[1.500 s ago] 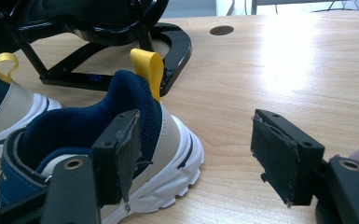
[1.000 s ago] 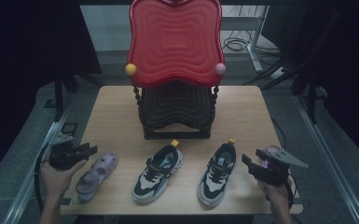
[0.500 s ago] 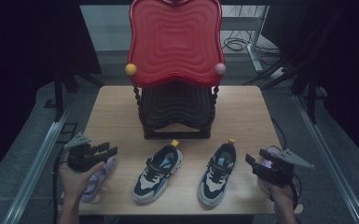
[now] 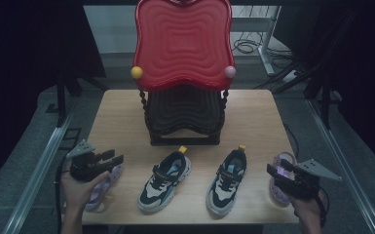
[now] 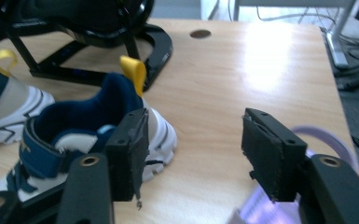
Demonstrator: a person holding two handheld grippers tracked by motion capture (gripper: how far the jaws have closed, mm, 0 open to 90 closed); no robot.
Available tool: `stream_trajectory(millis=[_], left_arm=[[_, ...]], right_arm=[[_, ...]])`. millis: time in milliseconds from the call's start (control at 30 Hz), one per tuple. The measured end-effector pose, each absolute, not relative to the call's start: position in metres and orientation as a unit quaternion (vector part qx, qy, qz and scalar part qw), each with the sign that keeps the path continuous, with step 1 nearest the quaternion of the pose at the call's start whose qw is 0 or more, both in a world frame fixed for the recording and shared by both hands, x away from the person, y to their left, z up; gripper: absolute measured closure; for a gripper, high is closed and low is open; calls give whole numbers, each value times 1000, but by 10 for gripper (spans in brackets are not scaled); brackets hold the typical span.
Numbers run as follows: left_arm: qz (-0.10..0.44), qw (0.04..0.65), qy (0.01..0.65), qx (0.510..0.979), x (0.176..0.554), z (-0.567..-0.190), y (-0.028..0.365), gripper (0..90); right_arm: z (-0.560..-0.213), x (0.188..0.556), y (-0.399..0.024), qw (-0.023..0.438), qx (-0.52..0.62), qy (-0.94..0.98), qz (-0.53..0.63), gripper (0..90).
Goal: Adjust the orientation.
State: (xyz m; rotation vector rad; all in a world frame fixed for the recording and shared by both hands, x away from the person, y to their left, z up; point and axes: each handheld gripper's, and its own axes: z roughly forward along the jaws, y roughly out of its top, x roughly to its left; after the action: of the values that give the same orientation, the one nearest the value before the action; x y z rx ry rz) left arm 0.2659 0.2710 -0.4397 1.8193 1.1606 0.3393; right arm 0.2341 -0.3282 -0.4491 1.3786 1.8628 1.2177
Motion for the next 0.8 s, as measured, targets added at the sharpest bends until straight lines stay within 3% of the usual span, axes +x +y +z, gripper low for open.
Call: stream_trajectory(millis=[500, 800], left_arm=[[153, 465, 485, 725, 263, -440, 280, 497], [146, 460, 486, 729, 264, -444, 279, 492]], right_arm=[[-471, 196, -380, 249, 531, 711, 388, 889], [-485, 187, -401, 244, 556, 709, 359, 897]])
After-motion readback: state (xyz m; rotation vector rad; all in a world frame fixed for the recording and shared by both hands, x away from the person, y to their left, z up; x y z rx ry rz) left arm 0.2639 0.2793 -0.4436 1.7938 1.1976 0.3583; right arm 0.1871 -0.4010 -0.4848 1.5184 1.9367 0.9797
